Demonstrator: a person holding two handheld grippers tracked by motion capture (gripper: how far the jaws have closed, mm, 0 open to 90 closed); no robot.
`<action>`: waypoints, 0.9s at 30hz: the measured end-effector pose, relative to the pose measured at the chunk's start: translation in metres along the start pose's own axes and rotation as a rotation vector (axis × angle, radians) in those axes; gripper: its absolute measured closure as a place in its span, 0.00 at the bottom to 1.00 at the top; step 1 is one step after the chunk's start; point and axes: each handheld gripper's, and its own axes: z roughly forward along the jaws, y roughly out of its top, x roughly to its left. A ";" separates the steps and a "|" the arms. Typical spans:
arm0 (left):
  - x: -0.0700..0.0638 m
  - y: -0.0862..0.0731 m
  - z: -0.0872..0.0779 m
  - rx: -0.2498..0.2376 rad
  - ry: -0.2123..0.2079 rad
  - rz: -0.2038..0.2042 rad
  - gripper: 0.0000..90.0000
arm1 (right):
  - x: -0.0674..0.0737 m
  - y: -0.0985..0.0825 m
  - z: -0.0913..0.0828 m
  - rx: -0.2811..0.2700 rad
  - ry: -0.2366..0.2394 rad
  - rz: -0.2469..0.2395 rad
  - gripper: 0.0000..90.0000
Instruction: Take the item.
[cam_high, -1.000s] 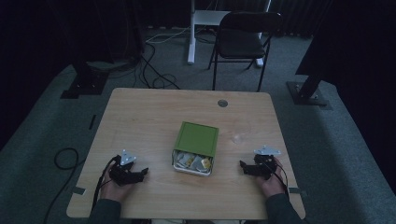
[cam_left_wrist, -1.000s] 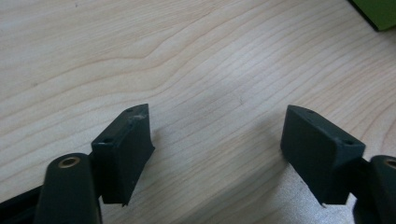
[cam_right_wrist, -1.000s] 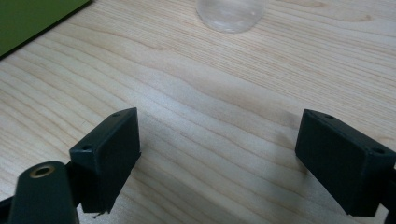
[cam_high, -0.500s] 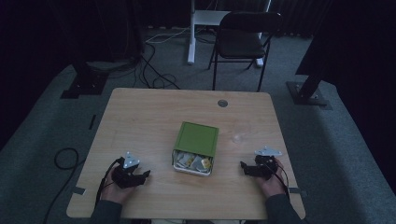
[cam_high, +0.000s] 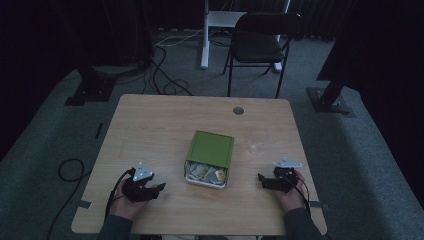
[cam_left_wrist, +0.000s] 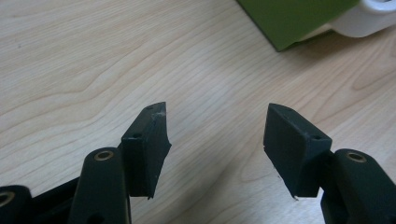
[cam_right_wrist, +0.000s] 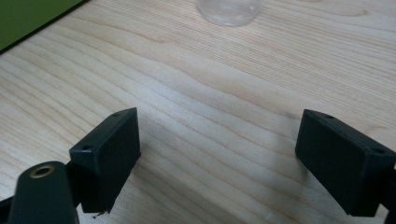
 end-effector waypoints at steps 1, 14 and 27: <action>-0.001 0.001 -0.001 -0.004 0.000 0.004 0.46 | 0.000 0.000 0.000 0.000 0.000 0.000 0.15; -0.009 0.011 -0.016 -0.053 -0.037 0.035 0.44 | 0.000 0.000 0.000 0.000 -0.001 0.001 0.15; -0.029 0.025 -0.022 -0.076 -0.062 0.111 0.43 | 0.000 0.000 0.000 0.000 -0.001 0.001 0.15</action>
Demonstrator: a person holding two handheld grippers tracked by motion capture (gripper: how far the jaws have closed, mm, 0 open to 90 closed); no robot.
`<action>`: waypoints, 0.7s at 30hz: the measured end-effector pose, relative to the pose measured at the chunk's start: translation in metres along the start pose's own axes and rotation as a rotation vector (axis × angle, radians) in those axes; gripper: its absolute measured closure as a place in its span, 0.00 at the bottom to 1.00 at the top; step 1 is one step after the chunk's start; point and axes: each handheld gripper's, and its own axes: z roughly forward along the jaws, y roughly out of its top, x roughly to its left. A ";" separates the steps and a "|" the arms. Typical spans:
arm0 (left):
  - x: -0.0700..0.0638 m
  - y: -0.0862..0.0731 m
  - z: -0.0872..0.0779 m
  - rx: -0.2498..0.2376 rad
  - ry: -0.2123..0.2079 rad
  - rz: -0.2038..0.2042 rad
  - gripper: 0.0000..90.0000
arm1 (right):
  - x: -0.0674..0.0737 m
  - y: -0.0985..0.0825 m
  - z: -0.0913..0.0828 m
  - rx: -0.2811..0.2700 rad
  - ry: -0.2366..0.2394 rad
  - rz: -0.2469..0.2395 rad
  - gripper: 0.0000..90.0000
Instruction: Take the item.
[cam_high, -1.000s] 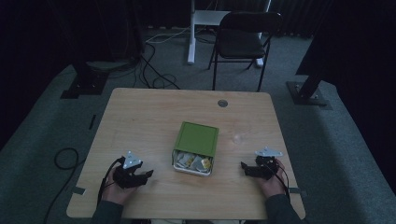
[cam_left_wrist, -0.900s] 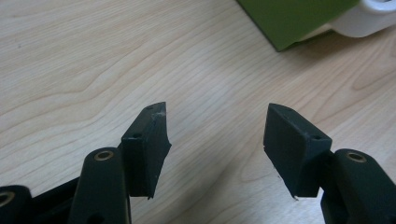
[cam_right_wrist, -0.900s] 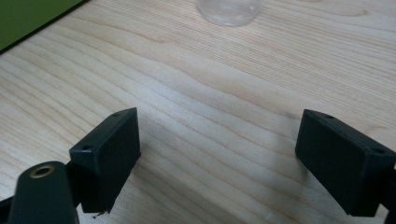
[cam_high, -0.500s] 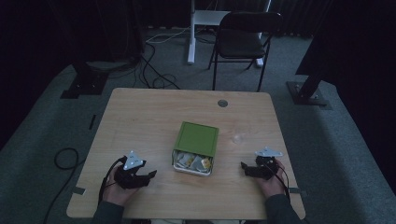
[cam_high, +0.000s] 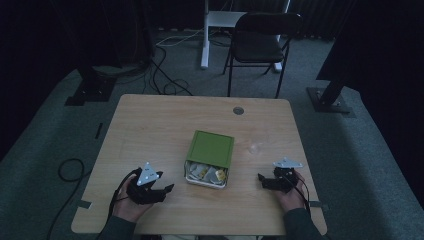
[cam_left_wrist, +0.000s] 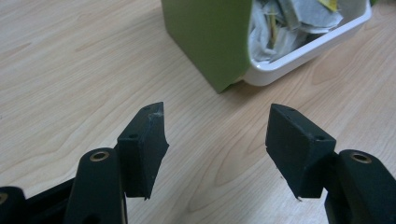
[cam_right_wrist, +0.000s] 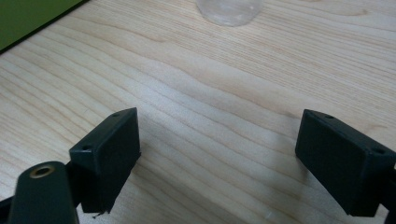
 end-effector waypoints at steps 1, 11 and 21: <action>-0.001 0.001 0.000 0.000 -0.006 0.006 0.43 | 0.000 0.000 0.000 0.000 0.000 0.000 0.15; -0.012 0.013 -0.001 -0.022 -0.033 0.046 0.43 | 0.001 0.000 0.000 -0.002 -0.003 0.004 0.15; -0.020 0.019 0.001 -0.036 -0.068 0.061 0.46 | 0.001 0.000 0.000 -0.002 -0.003 0.004 0.15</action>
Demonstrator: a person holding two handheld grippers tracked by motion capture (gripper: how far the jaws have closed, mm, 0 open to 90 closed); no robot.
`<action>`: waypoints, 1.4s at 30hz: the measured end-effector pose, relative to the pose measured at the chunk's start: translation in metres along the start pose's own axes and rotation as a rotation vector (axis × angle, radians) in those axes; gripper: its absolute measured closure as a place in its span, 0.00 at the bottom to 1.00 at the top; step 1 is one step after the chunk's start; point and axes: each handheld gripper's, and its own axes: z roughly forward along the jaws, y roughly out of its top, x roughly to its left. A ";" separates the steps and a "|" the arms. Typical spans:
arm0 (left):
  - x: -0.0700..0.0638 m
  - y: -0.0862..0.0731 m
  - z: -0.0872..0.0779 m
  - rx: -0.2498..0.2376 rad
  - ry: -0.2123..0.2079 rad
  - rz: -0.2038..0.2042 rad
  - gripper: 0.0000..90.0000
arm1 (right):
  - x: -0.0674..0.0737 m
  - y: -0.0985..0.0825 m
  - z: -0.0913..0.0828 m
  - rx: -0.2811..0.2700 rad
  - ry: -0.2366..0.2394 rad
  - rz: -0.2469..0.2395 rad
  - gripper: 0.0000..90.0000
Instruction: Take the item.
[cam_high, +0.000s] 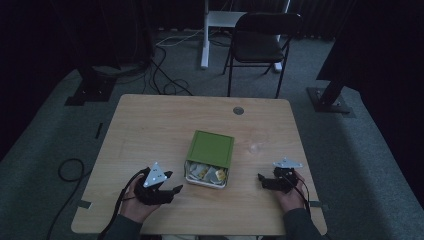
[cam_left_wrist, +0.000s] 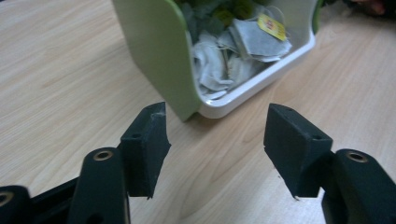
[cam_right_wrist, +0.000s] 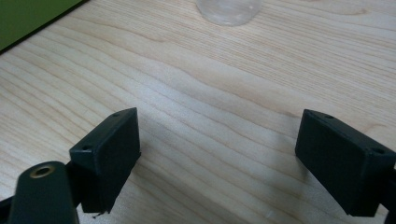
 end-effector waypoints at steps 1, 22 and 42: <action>-0.001 0.001 0.001 0.006 -0.004 0.009 0.46 | 0.000 0.000 0.000 0.000 0.000 0.000 0.15; -0.017 0.020 0.018 0.006 -0.098 0.064 0.56 | 0.000 0.000 0.000 0.000 0.000 0.000 0.15; -0.028 0.033 0.050 0.009 -0.149 0.092 0.56 | 0.000 0.000 0.000 0.001 0.000 0.000 0.15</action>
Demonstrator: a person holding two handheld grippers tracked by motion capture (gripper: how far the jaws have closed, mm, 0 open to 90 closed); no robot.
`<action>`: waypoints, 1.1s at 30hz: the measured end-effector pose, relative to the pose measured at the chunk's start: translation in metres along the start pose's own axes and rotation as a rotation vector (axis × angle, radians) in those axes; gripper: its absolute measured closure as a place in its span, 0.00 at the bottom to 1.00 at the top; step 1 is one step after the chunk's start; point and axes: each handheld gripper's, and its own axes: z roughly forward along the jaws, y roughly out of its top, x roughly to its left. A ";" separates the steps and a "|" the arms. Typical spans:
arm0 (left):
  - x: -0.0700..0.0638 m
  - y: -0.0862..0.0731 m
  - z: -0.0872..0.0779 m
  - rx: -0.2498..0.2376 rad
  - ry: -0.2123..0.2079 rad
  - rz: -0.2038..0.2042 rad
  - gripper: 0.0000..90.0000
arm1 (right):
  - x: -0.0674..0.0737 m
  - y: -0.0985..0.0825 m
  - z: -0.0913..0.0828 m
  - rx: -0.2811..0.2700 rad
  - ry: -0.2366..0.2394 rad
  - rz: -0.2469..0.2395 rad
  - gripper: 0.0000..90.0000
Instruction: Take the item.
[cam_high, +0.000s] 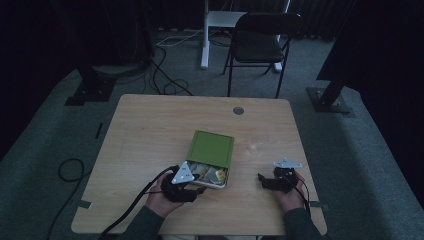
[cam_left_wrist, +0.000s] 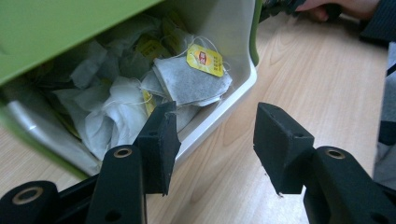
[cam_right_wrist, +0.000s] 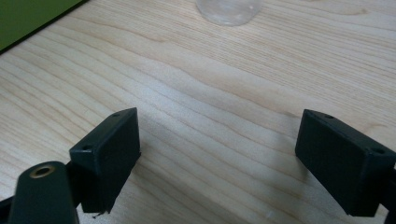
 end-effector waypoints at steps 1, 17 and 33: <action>0.000 0.000 0.003 0.006 -0.001 0.005 0.56 | 0.000 0.000 0.000 0.000 0.000 0.000 0.15; 0.002 -0.004 0.020 0.060 0.021 0.026 0.58 | 0.000 0.000 0.000 0.000 0.000 0.000 0.15; -0.013 -0.007 0.010 0.087 0.008 0.052 0.59 | 0.000 0.000 0.000 0.000 0.000 0.000 0.15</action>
